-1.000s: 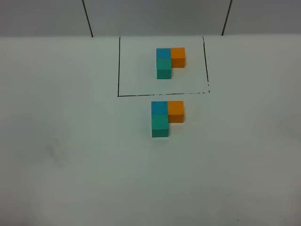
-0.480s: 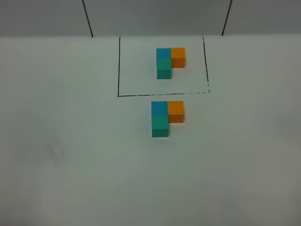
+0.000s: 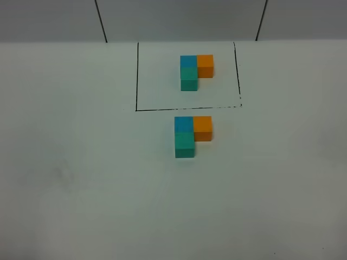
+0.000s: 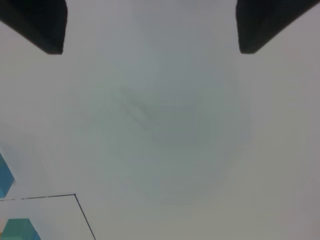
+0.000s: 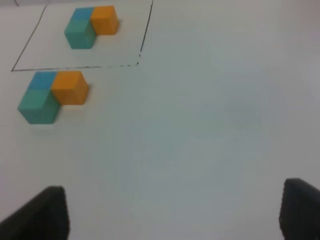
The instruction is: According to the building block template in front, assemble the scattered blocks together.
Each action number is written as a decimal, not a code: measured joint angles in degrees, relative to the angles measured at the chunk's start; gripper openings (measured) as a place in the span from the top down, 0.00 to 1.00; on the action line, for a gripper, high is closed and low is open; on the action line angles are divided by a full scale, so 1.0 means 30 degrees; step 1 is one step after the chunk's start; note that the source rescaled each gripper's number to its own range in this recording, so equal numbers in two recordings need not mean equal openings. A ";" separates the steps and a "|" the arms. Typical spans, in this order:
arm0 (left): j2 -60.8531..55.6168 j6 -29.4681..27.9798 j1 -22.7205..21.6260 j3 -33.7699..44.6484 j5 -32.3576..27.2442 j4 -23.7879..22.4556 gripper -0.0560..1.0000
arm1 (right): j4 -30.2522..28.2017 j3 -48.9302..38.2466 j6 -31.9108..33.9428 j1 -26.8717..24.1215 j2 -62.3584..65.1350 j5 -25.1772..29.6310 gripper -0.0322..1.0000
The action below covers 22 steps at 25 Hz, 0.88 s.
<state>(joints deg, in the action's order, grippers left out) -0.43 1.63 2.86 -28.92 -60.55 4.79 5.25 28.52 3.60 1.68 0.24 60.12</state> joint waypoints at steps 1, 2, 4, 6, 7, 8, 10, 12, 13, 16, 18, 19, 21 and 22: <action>0.0000 0.0000 0.0000 0.0000 0.0000 0.0000 0.48 | 0.0000 0.0000 0.0000 0.0000 0.0000 0.0000 0.27; 0.0000 0.0000 0.0000 0.0000 0.0000 0.0000 0.48 | 0.0000 0.0000 0.0000 0.0000 0.0000 0.0000 0.27; 0.0000 0.0000 0.0000 0.0000 0.0000 0.0000 0.48 | 0.0000 0.0000 0.0000 0.0000 0.0000 0.0000 0.27; 0.0000 0.0000 0.0000 0.0000 0.0000 0.0000 0.48 | 0.0000 0.0000 0.0000 0.0000 0.0000 0.0000 0.27; 0.0000 0.0000 0.0000 0.0000 0.0000 0.0000 0.48 | 0.0000 0.0000 0.0000 0.0000 0.0000 0.0000 0.27; 0.0000 0.0000 0.0000 0.0000 0.0000 0.0000 0.48 | 0.0000 0.0000 0.0000 0.0000 0.0000 0.0000 0.27; 0.0000 0.0000 0.0000 0.0000 0.0000 0.0000 0.48 | 0.0000 0.0000 0.0000 0.0000 0.0000 0.0000 0.27; 0.0000 0.0000 0.0000 0.0000 0.0000 0.0000 0.48 | 0.0000 0.0000 0.0021 0.0000 0.0000 0.0000 0.27; 0.0000 0.0000 0.0000 0.0000 0.0000 0.0000 0.48 | 0.0000 0.0000 0.0037 0.0000 0.0000 0.0000 0.27; 0.0000 0.0000 0.0000 0.0000 0.0000 0.0000 0.48 | 0.0000 0.0000 0.0060 0.0000 0.0000 0.0000 0.27; 0.0000 0.0000 0.0000 0.0000 0.0000 0.0000 0.48 | 0.0000 0.0000 0.0103 0.0000 0.0000 0.0000 0.27; 0.0000 0.0000 0.0000 0.0000 0.0000 0.0000 0.48 | -0.0035 0.0000 0.0148 0.0000 0.0000 0.0000 0.27; 0.0000 0.0000 0.0000 0.0000 0.0000 0.0000 0.48 | -0.0256 0.0000 0.0458 0.0000 0.0000 0.0000 0.27; 0.0000 0.0000 0.0000 0.0000 0.0000 0.0000 0.48 | -0.0451 0.0000 0.0667 0.0000 0.0000 0.0000 0.27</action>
<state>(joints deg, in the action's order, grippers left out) -0.43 1.63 2.86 -28.92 -60.55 4.79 3.90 28.52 5.60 1.68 0.24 60.12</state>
